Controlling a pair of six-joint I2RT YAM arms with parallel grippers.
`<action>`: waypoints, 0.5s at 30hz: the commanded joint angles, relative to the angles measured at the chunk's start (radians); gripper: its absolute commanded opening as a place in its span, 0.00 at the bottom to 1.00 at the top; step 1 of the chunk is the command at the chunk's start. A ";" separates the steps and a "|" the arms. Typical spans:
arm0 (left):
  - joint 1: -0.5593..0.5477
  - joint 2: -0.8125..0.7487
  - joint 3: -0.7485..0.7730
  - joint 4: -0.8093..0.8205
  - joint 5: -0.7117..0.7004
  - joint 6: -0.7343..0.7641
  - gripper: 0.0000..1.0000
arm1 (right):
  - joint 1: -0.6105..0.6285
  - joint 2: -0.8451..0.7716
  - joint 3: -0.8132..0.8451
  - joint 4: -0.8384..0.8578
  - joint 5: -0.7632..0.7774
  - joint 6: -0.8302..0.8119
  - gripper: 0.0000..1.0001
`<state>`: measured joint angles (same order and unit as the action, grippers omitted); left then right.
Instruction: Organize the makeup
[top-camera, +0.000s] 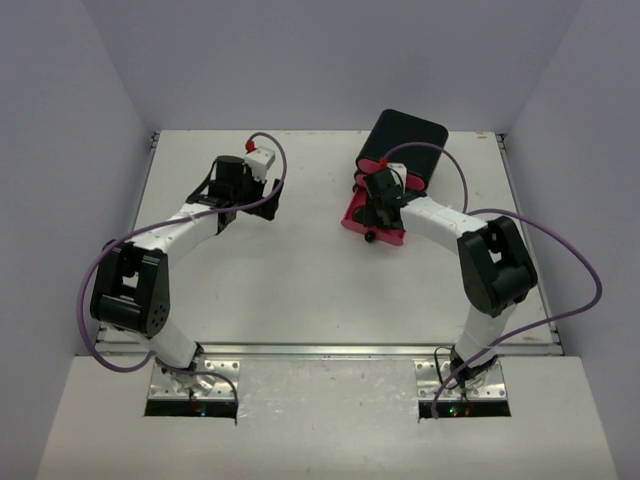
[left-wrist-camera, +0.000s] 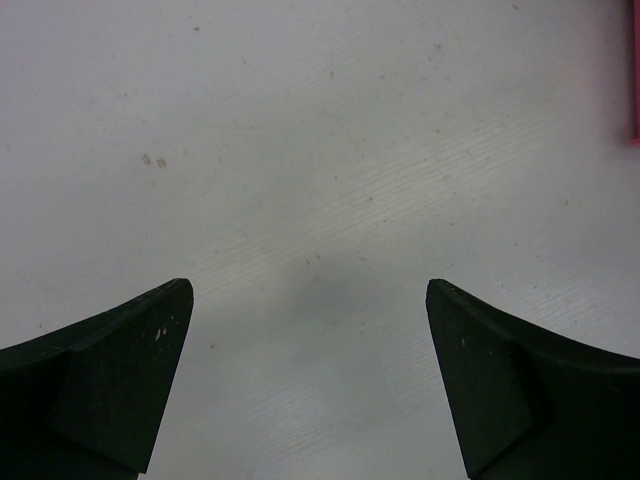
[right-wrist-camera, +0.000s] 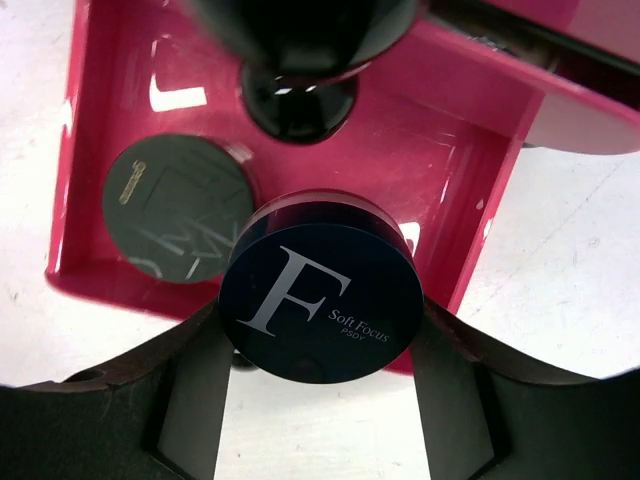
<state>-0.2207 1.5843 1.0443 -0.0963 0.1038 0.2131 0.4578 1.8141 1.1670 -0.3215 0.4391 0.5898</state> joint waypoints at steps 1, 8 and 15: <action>0.013 0.005 0.005 0.030 0.026 0.010 1.00 | -0.019 0.037 0.053 0.046 0.045 0.056 0.45; 0.014 0.005 0.005 0.026 0.022 0.011 1.00 | -0.028 0.062 0.049 0.045 0.039 0.093 0.56; 0.014 0.001 0.005 0.025 0.020 0.015 1.00 | -0.028 0.075 0.066 0.033 0.027 0.075 0.85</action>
<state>-0.2207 1.5898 1.0443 -0.0981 0.1143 0.2143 0.4375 1.8816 1.1851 -0.3144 0.4450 0.6548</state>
